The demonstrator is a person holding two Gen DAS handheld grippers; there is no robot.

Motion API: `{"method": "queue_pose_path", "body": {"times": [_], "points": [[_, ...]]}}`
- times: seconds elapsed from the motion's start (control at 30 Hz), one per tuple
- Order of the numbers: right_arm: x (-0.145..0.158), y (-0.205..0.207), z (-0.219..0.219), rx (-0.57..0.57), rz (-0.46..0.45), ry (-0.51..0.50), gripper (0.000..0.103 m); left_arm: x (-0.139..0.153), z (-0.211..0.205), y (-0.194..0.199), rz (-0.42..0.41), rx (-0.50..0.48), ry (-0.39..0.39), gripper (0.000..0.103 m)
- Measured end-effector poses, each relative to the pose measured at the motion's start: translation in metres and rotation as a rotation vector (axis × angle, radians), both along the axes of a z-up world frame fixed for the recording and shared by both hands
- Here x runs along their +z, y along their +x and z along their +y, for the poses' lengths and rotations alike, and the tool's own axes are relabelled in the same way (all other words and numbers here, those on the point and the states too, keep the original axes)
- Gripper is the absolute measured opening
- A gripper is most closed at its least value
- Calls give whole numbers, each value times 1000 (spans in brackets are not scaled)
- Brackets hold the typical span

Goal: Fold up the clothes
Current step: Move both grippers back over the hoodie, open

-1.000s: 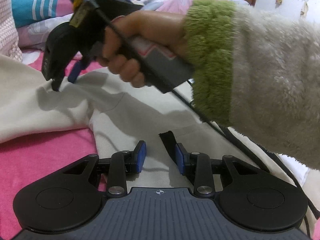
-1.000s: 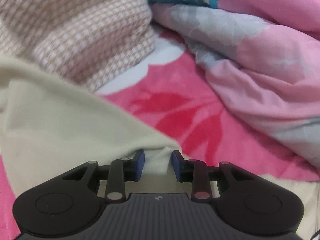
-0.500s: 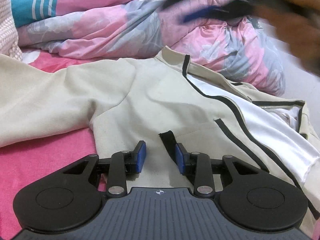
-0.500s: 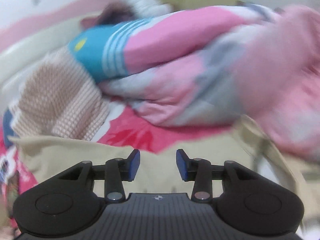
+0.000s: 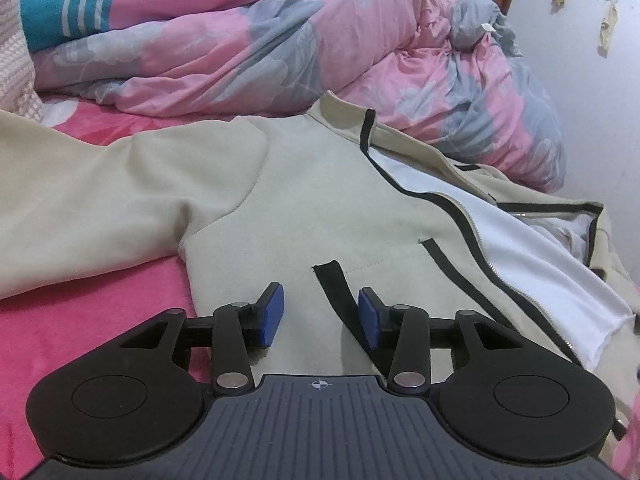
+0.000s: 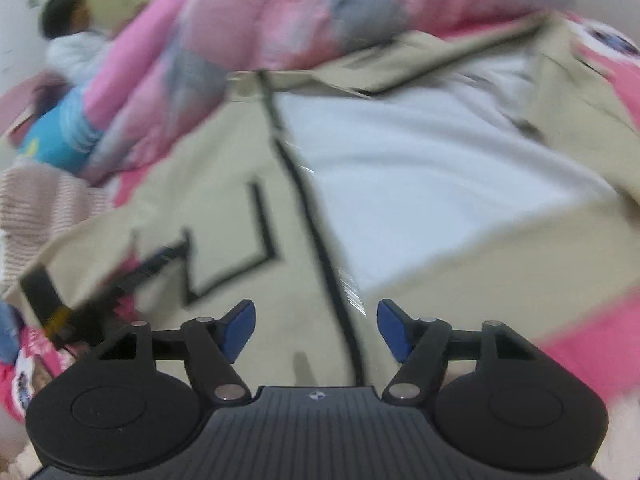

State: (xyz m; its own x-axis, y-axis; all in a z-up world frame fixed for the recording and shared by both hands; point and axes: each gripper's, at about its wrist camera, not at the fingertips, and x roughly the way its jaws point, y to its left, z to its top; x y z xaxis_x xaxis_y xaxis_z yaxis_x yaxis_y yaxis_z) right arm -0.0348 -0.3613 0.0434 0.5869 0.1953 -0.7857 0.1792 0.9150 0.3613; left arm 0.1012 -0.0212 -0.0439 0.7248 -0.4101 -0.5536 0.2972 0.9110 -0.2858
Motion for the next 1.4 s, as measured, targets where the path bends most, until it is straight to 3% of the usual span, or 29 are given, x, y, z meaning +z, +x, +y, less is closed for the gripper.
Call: {"method": "queue_pose_path", "body": {"times": [0.17, 0.27, 0.43, 0.57, 0.73, 0.87, 1.03, 1.13, 1.23, 1.4], "points": [[-7, -49, -23, -75, -50, 78, 88, 11, 6, -9, -15, 18, -17, 56], [-4, -79, -27, -115, -134, 48, 98, 19, 15, -19, -47, 50, -34, 64], [-10, -119, -51, -206, -224, 110, 99, 28, 13, -50, -80, 47, -22, 66], [-24, -136, -74, -256, -279, 178, 98, 25, 1, -87, -40, 23, -19, 66], [-41, -140, -92, -253, -345, 238, 93, 22, -22, -122, -3, -2, -6, 66], [-53, -135, -96, -221, -393, 268, 80, 26, -50, -141, -34, -50, 48, 66], [-71, -123, -97, -192, -386, 280, 65, 26, -84, -157, -53, -126, 118, 66], [-74, -118, -98, -165, -382, 267, 64, 27, -103, -163, -68, -162, 161, 67], [-70, -108, -98, -125, -380, 205, 65, 26, -119, -161, -74, -181, 155, 72], [-51, -88, -80, -54, -438, -76, 71, 11, -138, -152, -60, -136, 188, 74]]}}
